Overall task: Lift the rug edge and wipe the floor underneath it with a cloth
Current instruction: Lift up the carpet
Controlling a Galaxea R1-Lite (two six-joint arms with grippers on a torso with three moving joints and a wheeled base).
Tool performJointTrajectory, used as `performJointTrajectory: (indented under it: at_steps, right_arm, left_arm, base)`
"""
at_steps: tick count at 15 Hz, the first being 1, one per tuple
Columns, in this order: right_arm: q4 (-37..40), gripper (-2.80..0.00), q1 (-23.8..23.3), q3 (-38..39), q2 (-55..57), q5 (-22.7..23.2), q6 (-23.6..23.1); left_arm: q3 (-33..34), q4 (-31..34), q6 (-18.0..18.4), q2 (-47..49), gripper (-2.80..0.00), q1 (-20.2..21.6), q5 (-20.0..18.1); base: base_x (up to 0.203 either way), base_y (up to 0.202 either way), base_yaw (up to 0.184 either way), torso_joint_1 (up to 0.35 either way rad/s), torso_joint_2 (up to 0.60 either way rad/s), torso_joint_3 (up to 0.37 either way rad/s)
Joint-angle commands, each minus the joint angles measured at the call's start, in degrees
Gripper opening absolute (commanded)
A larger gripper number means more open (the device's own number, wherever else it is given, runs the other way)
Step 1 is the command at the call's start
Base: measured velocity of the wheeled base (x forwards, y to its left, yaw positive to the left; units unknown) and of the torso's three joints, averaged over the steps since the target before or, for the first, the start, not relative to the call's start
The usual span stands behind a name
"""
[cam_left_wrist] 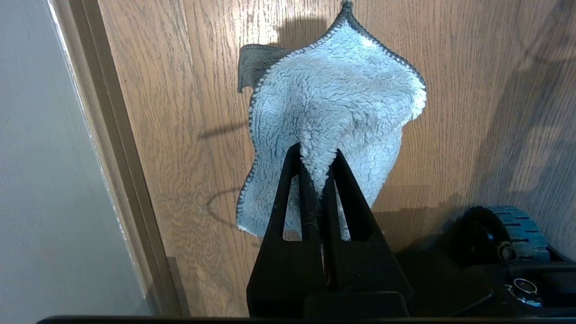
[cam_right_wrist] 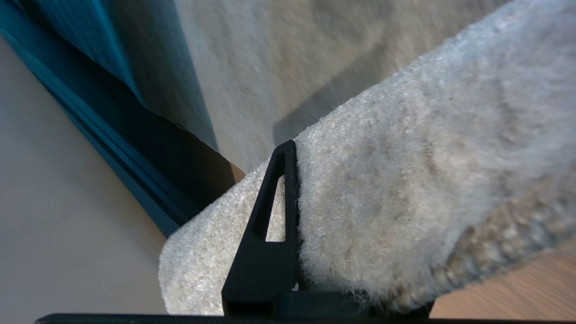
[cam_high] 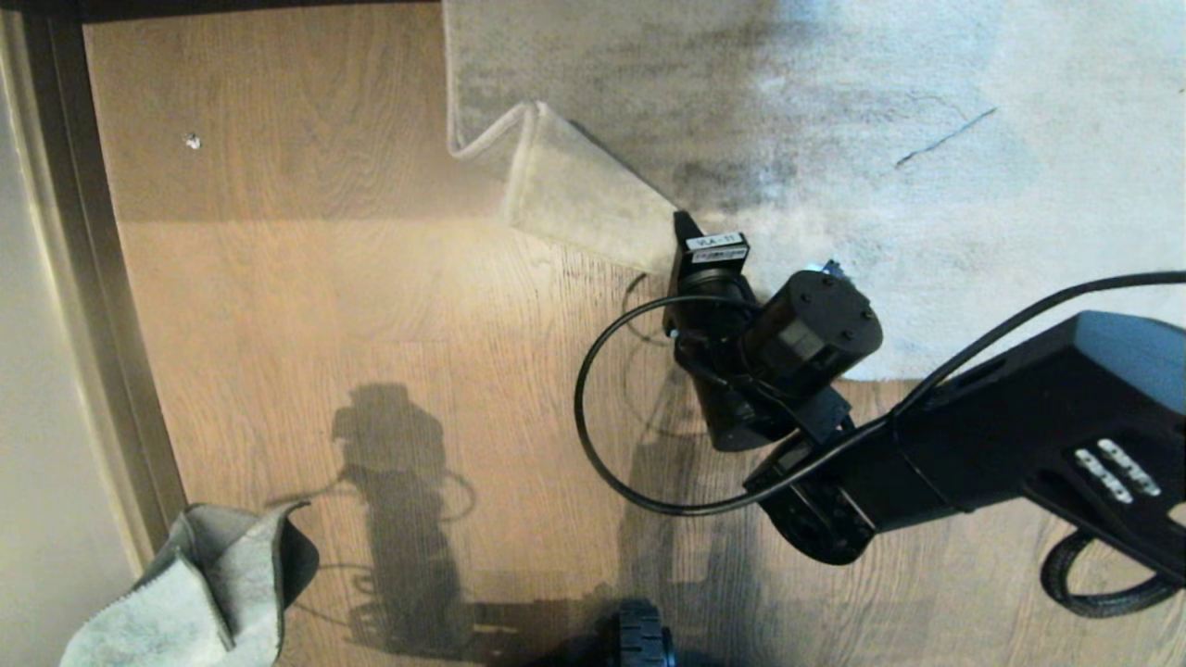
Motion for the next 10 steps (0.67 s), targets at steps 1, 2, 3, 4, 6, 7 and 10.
performJointTrajectory:
  at_steps: [1, 2, 3, 4, 6, 7, 10]
  right_arm:
    - [-2.7, -2.80, -0.4, 0.0, -0.8, -0.2, 0.1]
    - [-2.7, -2.80, -0.4, 0.0, -1.0, -0.1, 0.0]
    - [-2.7, -2.80, -0.5, 0.0, -1.2, -0.1, 0.0]
    - [-2.7, -2.80, -0.5, 0.0, -1.3, -0.1, -0.3]
    - [-2.7, -2.80, -0.6, -0.1, -1.4, -0.1, -0.3]
    - [-2.7, -2.80, -0.6, -0.5, -1.4, -0.1, -0.4]
    - [-2.7, -2.80, -0.8, -2.5, -1.8, -0.1, -0.5]
  left_arm:
    - [0.0, 0.0, 0.0, 0.0, -2.80, 0.0, 0.0]
    - [0.0, 0.0, 0.0, 0.0, -2.80, 0.0, 0.0]
    - [0.0, 0.0, 0.0, 0.0, -2.80, 0.0, 0.0]
    - [0.0, 0.0, 0.0, 0.0, -2.80, 0.0, 0.0]
    - [0.0, 0.0, 0.0, 0.0, -2.80, 0.0, 0.0]
    - [0.0, 0.0, 0.0, 0.0, -2.80, 0.0, 0.0]
    - [0.0, 0.0, 0.0, 0.0, -2.80, 0.0, 0.0]
  base:
    - [0.000, 0.000, 0.000, 0.000, 0.00, 0.000]
    - [0.000, 0.000, 0.000, 0.000, 0.00, 0.000]
    - [0.000, 0.000, 0.000, 0.000, 0.00, 0.000]
    - [0.000, 0.000, 0.000, 0.000, 0.00, 0.000]
    - [0.000, 0.000, 0.000, 0.000, 0.00, 0.000]
    - [0.000, 0.000, 0.000, 0.000, 0.00, 0.000]
    - [0.000, 0.000, 0.000, 0.000, 0.00, 0.000]
